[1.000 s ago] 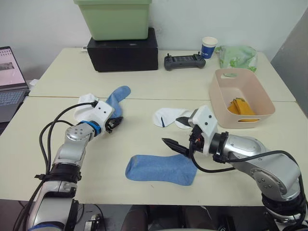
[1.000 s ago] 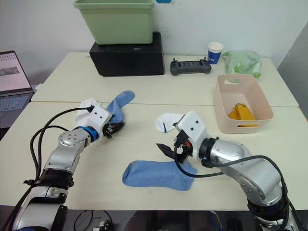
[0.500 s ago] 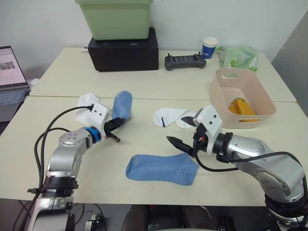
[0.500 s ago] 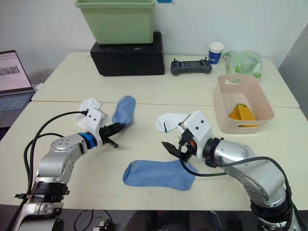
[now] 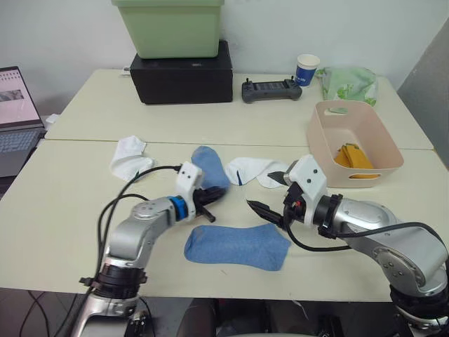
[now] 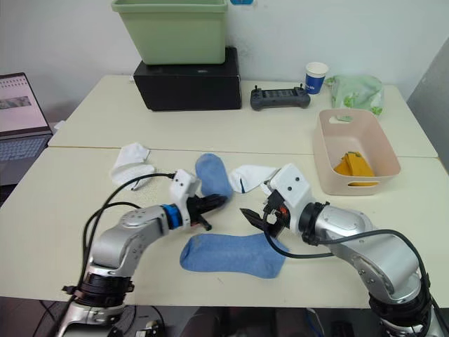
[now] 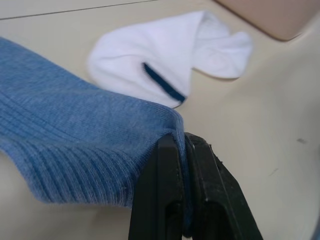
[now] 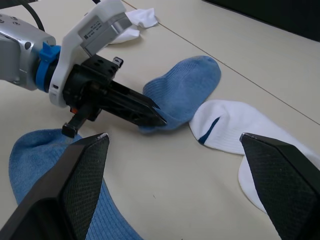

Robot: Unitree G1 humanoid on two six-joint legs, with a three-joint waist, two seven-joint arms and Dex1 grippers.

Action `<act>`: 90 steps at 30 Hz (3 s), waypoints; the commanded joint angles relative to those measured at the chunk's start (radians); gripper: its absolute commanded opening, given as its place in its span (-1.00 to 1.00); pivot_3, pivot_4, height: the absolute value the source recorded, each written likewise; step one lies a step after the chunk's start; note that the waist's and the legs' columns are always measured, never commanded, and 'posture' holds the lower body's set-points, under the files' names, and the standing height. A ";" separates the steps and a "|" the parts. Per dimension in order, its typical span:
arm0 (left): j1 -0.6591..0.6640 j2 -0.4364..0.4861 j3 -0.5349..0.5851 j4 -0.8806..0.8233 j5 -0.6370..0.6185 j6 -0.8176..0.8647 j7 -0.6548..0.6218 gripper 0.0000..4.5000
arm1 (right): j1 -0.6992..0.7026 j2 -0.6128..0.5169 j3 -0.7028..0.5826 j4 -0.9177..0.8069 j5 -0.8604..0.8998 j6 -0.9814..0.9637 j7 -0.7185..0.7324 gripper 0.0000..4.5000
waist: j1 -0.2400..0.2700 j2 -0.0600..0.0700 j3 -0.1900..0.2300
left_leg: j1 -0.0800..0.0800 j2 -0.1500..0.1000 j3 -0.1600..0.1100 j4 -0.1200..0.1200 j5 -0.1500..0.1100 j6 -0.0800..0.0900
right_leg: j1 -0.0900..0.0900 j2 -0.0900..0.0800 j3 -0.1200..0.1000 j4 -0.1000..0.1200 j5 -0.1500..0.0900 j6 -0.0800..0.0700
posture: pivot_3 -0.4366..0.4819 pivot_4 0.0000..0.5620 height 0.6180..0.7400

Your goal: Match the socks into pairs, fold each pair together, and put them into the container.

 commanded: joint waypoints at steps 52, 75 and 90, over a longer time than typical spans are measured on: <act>0.022 0.407 0.125 0.213 0.055 -0.491 -0.392 1.00 | -0.066 -0.166 0.373 0.327 -0.834 -0.725 0.399 -0.99 | 0.000 -0.001 0.002 | 0.001 0.000 0.000 0.000 0.001 -0.001 | -0.002 0.000 0.000 0.001 0.000 0.000 | -0.05 -0.47 0.76; -0.219 0.206 -0.113 0.495 0.261 -0.777 -0.453 0.92 | 0.133 -0.302 -0.121 0.100 -0.500 -0.370 0.578 0.26 | 0.003 -0.002 0.002 | 0.000 0.000 0.000 0.002 0.000 -0.001 | 0.001 0.000 -0.002 0.000 0.000 0.000 | -0.05 -0.47 0.76; -0.233 0.216 -0.135 0.472 0.292 -0.597 -0.482 -0.98 | 0.129 -0.180 0.131 0.069 -0.566 -0.336 0.379 0.27 | -0.005 -0.002 0.002 | 0.001 0.000 0.000 0.002 0.001 -0.002 | 0.000 0.001 -0.001 0.002 0.000 0.000 | -0.05 -0.47 0.76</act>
